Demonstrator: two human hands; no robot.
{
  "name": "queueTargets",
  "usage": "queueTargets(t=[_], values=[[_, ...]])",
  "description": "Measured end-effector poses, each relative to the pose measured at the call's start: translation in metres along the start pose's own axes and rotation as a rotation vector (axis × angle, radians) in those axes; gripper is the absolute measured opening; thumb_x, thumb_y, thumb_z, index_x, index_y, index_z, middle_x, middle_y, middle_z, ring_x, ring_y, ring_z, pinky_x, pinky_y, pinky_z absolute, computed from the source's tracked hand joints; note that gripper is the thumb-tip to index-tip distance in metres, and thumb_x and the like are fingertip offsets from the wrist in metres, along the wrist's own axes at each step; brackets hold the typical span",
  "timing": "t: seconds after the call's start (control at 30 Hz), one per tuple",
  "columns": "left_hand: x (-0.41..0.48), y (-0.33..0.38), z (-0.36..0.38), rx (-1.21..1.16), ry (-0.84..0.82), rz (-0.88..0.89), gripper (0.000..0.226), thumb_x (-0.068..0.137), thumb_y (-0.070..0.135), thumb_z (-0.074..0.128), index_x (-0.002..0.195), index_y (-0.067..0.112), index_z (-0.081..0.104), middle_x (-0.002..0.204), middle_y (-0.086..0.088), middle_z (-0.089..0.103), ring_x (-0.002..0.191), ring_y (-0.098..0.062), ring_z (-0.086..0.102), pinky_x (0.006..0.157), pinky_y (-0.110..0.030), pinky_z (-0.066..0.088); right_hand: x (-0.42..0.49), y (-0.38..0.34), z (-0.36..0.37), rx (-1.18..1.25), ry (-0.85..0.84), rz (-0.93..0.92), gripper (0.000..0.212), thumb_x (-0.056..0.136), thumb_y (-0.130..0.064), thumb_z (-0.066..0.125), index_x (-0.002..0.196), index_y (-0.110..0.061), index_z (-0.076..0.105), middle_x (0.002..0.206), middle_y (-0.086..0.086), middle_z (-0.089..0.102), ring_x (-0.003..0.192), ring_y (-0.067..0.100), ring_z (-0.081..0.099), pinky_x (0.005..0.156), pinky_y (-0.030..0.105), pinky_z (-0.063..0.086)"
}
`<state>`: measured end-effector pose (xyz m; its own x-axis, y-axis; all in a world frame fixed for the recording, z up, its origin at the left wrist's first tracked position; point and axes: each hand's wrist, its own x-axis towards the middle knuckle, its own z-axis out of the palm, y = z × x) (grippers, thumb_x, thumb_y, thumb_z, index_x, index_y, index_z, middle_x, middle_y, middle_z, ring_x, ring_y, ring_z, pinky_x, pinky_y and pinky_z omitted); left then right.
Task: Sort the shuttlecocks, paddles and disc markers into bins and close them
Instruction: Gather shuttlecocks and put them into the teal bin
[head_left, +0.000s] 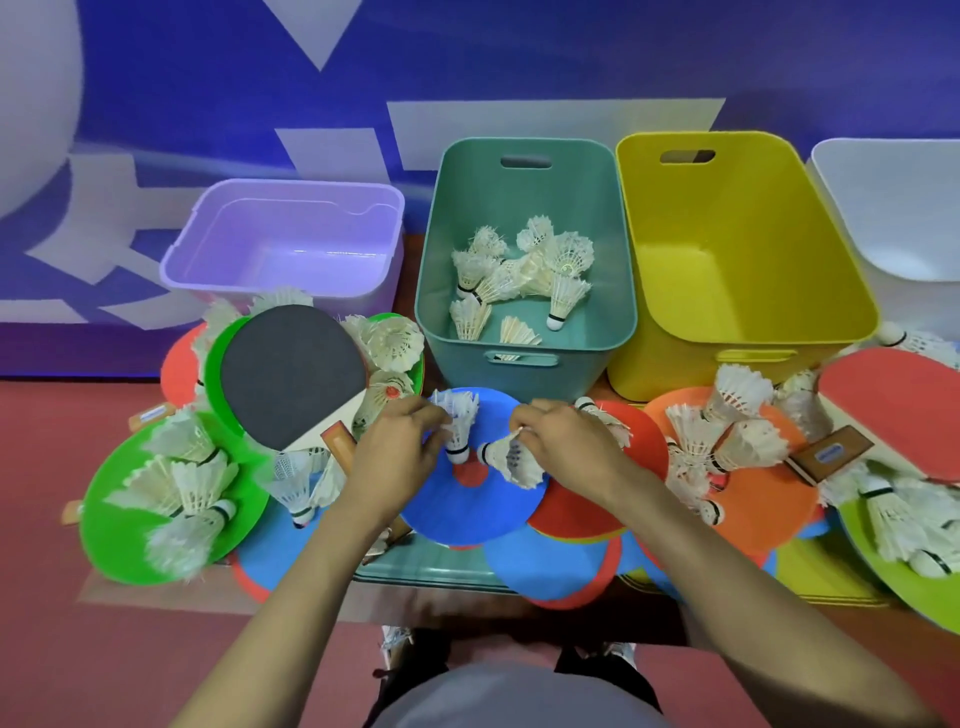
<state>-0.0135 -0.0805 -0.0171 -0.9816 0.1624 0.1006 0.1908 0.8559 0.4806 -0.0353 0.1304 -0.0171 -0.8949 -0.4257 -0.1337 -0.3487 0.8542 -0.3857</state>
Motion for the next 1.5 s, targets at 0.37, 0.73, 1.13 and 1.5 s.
queueTargets(t=[0.37,0.73,1.13,1.5], values=[[0.020,0.048,-0.040,-0.439,0.528,0.074,0.002,0.085,0.009,0.066,0.084,0.007,0.068,0.087,0.006,0.062,0.065,-0.008,0.051,0.073,-0.016,0.042,-0.005,-0.002,-0.112,0.284,0.305,-0.024,0.016,0.096,-0.020,0.049,0.104,-0.015,0.062,0.100,-0.003,0.061,0.088,0.013,0.056,0.074,0.026,0.045],[0.119,0.050,-0.048,-0.008,0.162,0.022,0.013,0.090,0.019,0.058,0.097,0.018,0.069,0.095,-0.002,0.064,0.083,-0.026,0.063,0.074,-0.039,0.050,0.070,0.035,-0.139,0.139,0.456,0.185,0.015,0.091,-0.017,0.055,0.100,-0.010,0.064,0.099,0.010,0.066,0.087,0.026,0.059,0.074,0.035,0.046],[0.246,0.042,0.010,0.243,-0.299,0.050,0.028,0.082,-0.005,0.046,0.099,0.006,0.065,0.106,-0.014,0.060,0.095,-0.034,0.059,0.081,-0.037,0.049,0.172,0.076,-0.106,-0.275,-0.417,0.213,0.022,0.080,0.004,0.054,0.097,-0.008,0.062,0.099,0.009,0.063,0.088,0.024,0.061,0.068,0.031,0.048],[0.254,0.033,0.024,0.187,-0.612,0.056,0.056,0.088,-0.002,0.051,0.138,0.019,0.041,0.152,-0.007,0.024,0.133,-0.027,0.037,0.107,-0.035,0.034,0.174,0.086,-0.105,-0.240,-0.447,0.115,0.041,0.085,-0.012,0.066,0.124,-0.012,0.052,0.116,0.010,0.059,0.100,0.026,0.058,0.077,0.031,0.048]])
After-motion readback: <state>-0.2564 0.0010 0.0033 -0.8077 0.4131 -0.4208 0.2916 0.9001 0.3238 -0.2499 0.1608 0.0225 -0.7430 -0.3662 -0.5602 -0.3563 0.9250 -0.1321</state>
